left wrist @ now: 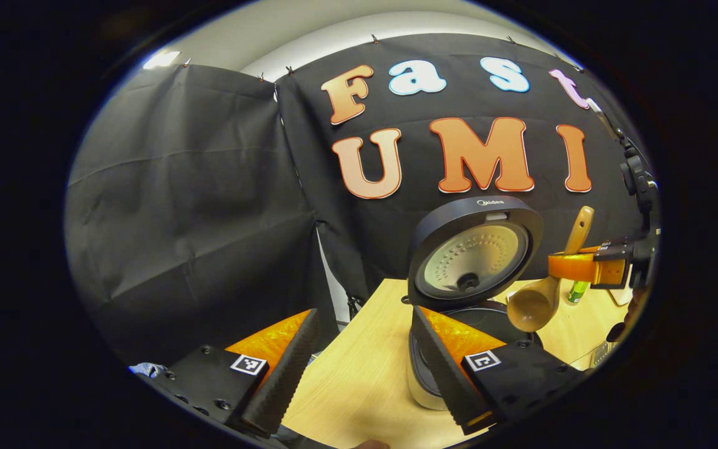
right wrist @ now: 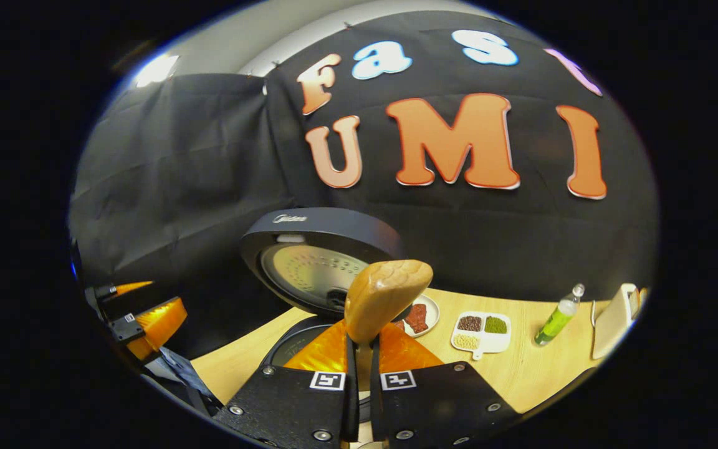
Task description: Close the left gripper, press the button to open the rice cooker; take a wooden spoon from the chopstick holder with the right hand, scoop a spoonful of rice and pour it into the rice cooker, then put the wooden spoon back into the chopstick holder.
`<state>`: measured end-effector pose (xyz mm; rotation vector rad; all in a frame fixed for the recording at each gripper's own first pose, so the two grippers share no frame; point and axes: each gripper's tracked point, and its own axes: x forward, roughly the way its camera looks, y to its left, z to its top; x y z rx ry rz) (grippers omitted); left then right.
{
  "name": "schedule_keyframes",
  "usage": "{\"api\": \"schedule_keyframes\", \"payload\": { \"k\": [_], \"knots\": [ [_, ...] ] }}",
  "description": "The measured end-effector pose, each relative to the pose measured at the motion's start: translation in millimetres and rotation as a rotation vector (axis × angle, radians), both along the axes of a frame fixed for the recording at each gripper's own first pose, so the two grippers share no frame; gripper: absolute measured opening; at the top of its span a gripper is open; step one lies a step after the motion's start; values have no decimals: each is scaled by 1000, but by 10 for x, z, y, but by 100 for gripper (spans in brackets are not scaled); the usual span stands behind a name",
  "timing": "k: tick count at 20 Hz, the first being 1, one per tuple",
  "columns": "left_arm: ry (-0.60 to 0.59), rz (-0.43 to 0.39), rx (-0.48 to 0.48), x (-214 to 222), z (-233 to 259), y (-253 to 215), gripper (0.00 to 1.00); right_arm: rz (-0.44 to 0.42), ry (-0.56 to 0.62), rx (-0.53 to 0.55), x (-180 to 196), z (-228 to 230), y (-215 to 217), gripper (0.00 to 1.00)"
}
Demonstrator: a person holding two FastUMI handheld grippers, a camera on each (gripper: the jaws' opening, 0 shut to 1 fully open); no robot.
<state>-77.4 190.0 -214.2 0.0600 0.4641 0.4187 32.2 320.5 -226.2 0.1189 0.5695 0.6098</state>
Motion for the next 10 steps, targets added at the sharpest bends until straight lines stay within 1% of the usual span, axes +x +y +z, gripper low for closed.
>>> {"api": "schedule_keyframes", "payload": {
  "k": [1,2,4,5,6,7,9,10],
  "knots": [
    [1,-5,-10,2,10,-40,100,-32,32,23,19,-15,-126,7],
    [1,-11,-29,17,12,-111,92,-60,67,45,9,-43,-266,7],
    [-7,-26,-58,22,29,-219,92,-123,131,87,-7,-99,-564,7],
    [-8,-32,-66,16,34,-258,100,-154,164,107,-21,-138,-720,7],
    [-7,-37,-71,19,35,-304,99,-188,193,124,-42,-169,-869,7],
    [0,-42,-74,31,15,-353,93,-222,218,136,-61,-210,-1035,7],
    [14,-53,-81,13,-21,-460,92,-286,246,140,-87,-308,-1384,7],
    [19,-58,-87,25,-30,-520,99,-319,259,129,-116,-367,-1582,7]
  ]
}}
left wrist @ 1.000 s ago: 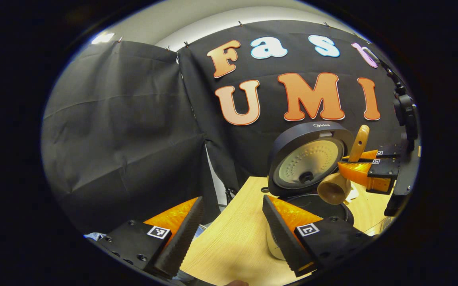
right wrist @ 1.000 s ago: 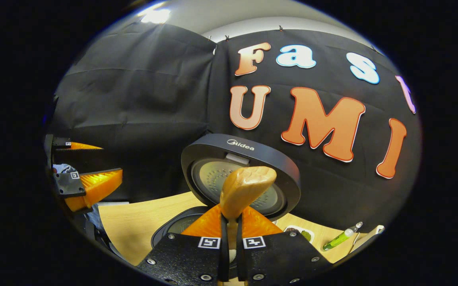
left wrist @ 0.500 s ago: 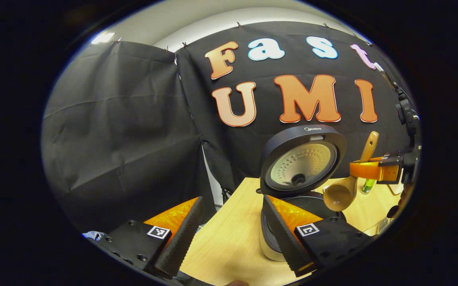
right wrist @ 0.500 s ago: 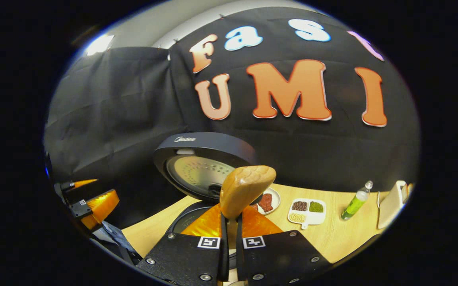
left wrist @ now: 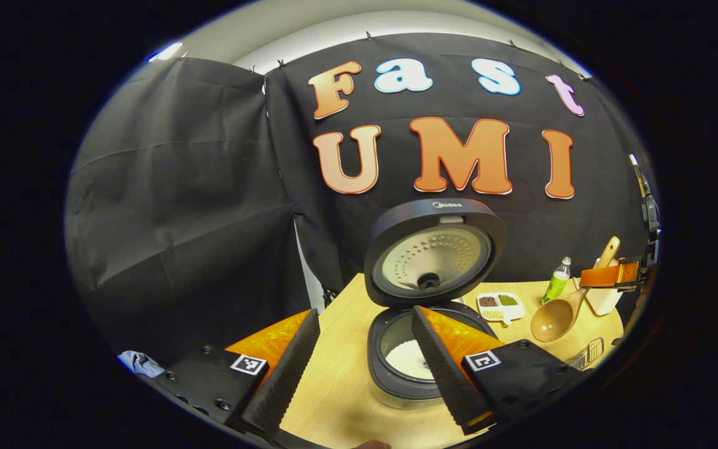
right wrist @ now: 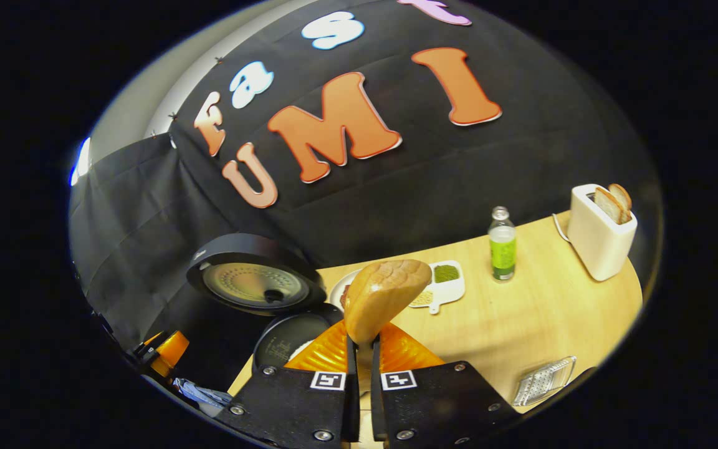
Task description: Close the left gripper, press the button to open the rice cooker; take a wooden spoon from the chopstick holder with the right hand, scoop a spoonful of rice and pour it into the rice cooker, then put the wooden spoon back into the chopstick holder.
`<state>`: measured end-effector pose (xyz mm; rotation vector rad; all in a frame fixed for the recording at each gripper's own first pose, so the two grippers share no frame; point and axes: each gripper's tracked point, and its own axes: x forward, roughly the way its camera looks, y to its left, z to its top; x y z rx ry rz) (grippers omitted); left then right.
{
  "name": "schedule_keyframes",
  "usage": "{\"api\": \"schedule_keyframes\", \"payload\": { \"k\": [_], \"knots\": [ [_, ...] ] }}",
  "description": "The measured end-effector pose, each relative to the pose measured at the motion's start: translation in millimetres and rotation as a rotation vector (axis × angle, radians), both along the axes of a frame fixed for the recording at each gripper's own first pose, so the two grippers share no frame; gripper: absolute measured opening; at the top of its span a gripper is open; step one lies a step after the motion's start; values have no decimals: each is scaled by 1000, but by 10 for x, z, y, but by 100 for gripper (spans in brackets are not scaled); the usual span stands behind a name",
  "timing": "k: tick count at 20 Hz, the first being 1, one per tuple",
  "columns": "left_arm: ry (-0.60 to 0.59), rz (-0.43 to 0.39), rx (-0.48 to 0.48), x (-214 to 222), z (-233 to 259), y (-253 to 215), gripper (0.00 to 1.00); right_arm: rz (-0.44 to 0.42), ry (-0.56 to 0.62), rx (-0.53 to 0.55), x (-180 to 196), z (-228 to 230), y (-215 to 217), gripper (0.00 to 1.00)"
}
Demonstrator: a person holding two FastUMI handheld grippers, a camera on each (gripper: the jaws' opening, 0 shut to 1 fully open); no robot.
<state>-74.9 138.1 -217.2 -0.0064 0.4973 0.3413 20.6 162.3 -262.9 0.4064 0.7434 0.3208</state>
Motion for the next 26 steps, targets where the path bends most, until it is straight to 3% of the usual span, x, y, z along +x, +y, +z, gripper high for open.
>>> {"api": "schedule_keyframes", "payload": {
  "k": [7,14,22,23,24,26],
  "knots": [
    [19,-54,0,88,-6,-384,99,-168,76,-51,-233,-285,-1015,7],
    [14,-98,16,149,83,-756,100,-275,111,-94,-509,-414,-1779,7],
    [2,-98,49,93,234,-892,100,-335,145,-186,-842,-671,-2205,7],
    [2,-98,48,94,243,-920,93,-332,156,-193,-859,-730,-2211,7],
    [4,-99,48,86,245,-945,100,-326,170,-196,-894,-793,-2191,7],
    [1,-104,56,77,285,-983,100,-322,179,-196,-912,-869,-2169,7]
  ]
}}
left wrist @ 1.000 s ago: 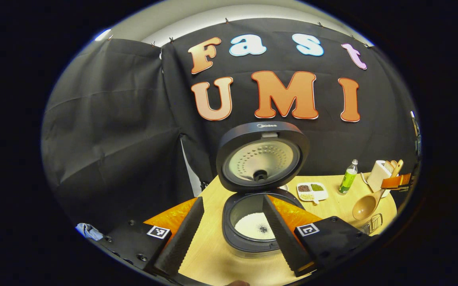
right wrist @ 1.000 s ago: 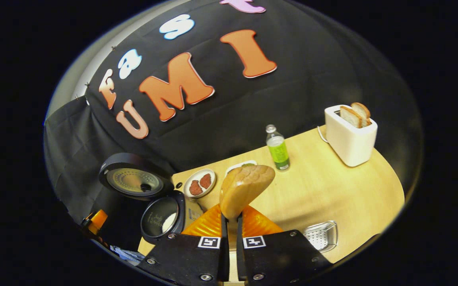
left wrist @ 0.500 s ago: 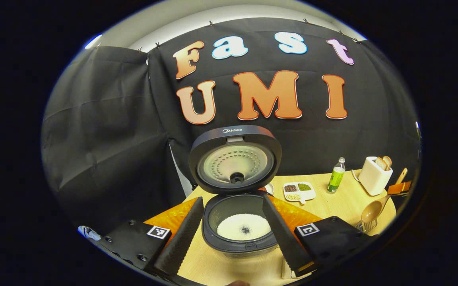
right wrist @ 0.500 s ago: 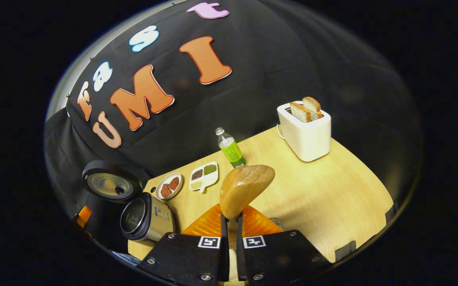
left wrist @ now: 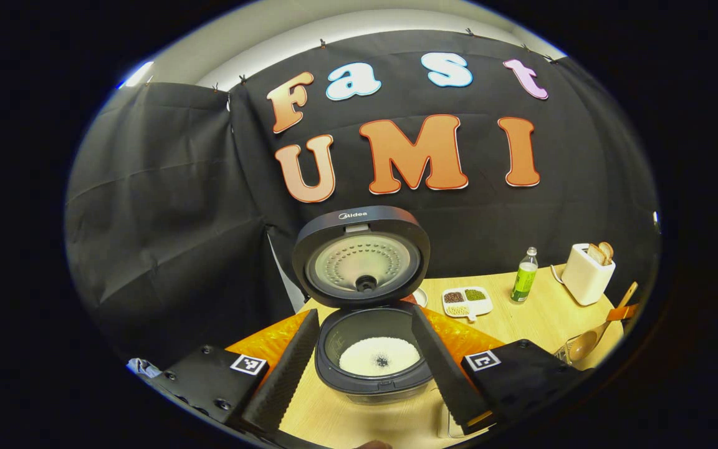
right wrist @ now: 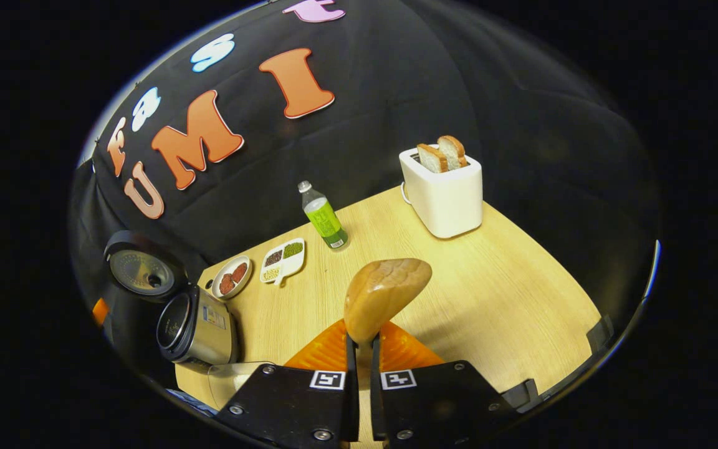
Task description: Close the left gripper, press the button to open the rice cooker; take a wooden spoon from the chopstick holder with the right hand, scoop a spoonful of rice and pour it into the rice cooker, then put the wooden spoon back into the chopstick holder.
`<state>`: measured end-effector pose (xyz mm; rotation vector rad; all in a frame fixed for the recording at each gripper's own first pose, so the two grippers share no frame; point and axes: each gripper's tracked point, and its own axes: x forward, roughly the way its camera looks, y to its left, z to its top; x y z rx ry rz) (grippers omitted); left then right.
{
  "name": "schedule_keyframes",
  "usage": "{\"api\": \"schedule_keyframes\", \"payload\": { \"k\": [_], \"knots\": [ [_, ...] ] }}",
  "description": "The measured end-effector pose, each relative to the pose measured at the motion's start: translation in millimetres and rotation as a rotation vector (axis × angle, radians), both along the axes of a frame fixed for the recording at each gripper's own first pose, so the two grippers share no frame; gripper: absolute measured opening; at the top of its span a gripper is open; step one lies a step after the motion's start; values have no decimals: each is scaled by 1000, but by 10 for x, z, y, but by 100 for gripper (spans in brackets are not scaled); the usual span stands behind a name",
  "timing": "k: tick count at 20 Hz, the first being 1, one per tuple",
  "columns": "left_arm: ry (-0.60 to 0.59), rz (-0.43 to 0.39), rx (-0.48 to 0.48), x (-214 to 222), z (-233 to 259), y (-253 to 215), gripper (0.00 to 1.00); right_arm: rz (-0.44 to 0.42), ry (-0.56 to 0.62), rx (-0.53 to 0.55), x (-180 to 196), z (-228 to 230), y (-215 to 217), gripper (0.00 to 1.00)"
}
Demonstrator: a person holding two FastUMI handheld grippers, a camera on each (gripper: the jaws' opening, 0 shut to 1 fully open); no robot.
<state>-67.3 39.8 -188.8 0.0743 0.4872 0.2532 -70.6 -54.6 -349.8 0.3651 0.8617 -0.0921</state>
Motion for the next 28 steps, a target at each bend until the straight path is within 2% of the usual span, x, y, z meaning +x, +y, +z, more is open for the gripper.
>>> {"api": "schedule_keyframes", "payload": {
  "k": [3,4,9,13,14,15,17,20,22,25,26,27,28],
  "knots": [
    [-7,-9,25,-5,96,16,100,4,14,1,-15,-89,36,7],
    [-8,-11,30,5,97,13,93,2,23,4,-28,-125,45,7],
    [-20,-17,53,74,189,38,100,-17,48,-6,-33,-234,-2,8],
    [-46,-23,79,237,346,143,100,-10,54,-14,-58,-239,-3,10],
    [-58,-23,80,300,407,171,92,-12,59,-11,-64,-249,-6,11],
    [-73,-23,77,369,483,195,100,-15,59,-9,-64,-246,-6,12],
    [-100,-23,61,499,618,244,100,-19,62,-3,-71,-239,-11,12],
    [-133,-22,14,775,825,321,100,-14,58,1,-94,-211,-13,17],
    [-157,-22,-7,946,979,381,92,-15,61,-3,-114,-215,-40,25],
    [-165,-24,-66,1214,1076,411,92,-40,43,-16,-80,-99,-148,31],
    [-159,-25,-88,1334,1096,442,100,-45,34,-17,-79,-32,-169,25],
    [-149,-23,-103,1428,1093,470,100,-48,22,-22,-69,36,-205,37],
    [-141,-22,-116,1535,1084,502,92,-51,5,-35,-52,108,-251,41]
  ]
}}
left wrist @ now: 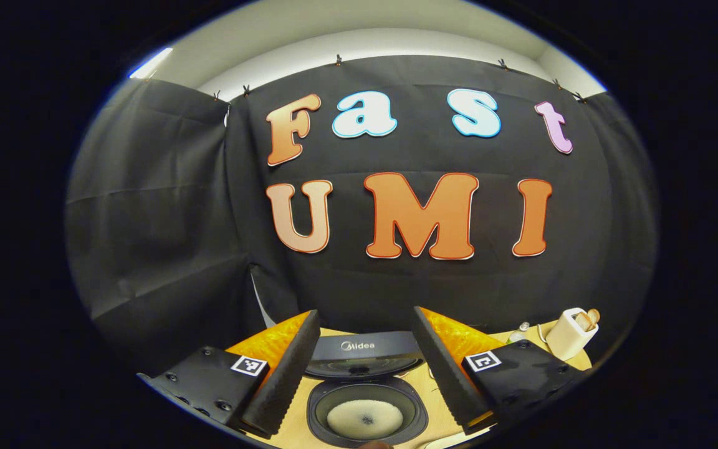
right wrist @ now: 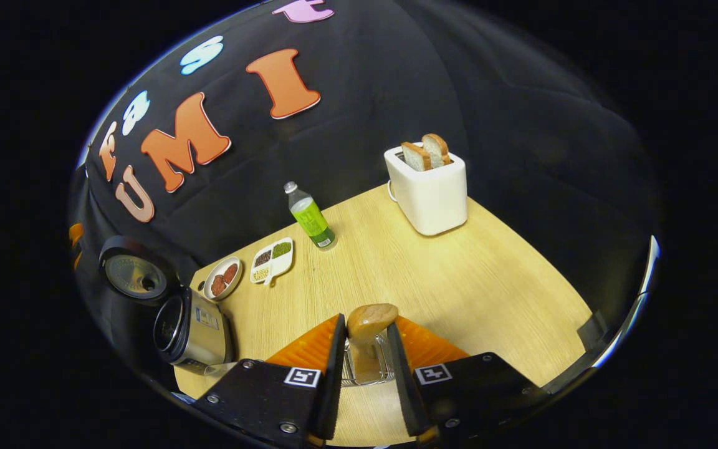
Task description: Close the left gripper, press the button to open the rice cooker; take a wooden spoon from the chopstick holder with the right hand, scoop a spoonful of rice and pour it into the rice cooker, then put the wooden spoon back into the chopstick holder.
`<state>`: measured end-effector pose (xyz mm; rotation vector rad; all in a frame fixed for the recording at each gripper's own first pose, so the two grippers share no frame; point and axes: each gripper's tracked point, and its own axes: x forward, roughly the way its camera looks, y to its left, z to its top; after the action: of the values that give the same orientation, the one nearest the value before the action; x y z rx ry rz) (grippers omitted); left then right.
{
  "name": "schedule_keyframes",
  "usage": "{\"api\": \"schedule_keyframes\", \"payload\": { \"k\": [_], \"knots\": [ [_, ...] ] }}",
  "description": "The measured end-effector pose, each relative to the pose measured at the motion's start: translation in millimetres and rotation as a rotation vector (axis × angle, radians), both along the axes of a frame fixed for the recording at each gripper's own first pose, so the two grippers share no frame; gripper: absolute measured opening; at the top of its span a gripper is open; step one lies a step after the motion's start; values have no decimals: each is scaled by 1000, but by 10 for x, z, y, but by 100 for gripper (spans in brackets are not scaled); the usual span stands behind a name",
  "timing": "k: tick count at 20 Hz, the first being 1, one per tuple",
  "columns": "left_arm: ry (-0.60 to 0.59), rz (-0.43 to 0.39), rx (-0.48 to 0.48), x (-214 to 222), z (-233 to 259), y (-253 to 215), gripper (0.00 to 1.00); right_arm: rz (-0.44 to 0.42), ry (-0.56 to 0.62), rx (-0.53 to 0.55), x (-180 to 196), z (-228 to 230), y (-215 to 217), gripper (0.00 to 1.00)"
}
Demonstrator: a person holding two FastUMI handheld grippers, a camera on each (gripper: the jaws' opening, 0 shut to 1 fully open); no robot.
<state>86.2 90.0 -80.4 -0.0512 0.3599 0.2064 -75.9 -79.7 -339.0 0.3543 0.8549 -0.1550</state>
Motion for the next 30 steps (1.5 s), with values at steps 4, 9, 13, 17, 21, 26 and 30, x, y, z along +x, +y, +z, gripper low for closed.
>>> {"api": "schedule_keyframes", "payload": {
  "k": [4,9,13,17,21,26,30],
  "knots": [
    [113,-3,-103,374,-353,14,92,-7,-89,-55,127,439,-138,50],
    [259,0,-134,547,-837,79,93,0,-207,-120,227,878,-230,62],
    [418,45,-117,365,-1167,193,94,20,-273,-143,255,1068,-199,66],
    [578,48,-198,1,-1457,59,97,50,-342,-134,317,1198,-90,66],
    [702,9,-231,-318,-1633,-50,94,73,-422,-126,415,1345,29,74],
    [835,-8,-250,-623,-1921,-215,94,145,-512,-166,530,1580,232,74],
    [950,-11,-264,-872,-2233,-313,96,191,-560,-210,570,1691,349,75]
  ]
}}
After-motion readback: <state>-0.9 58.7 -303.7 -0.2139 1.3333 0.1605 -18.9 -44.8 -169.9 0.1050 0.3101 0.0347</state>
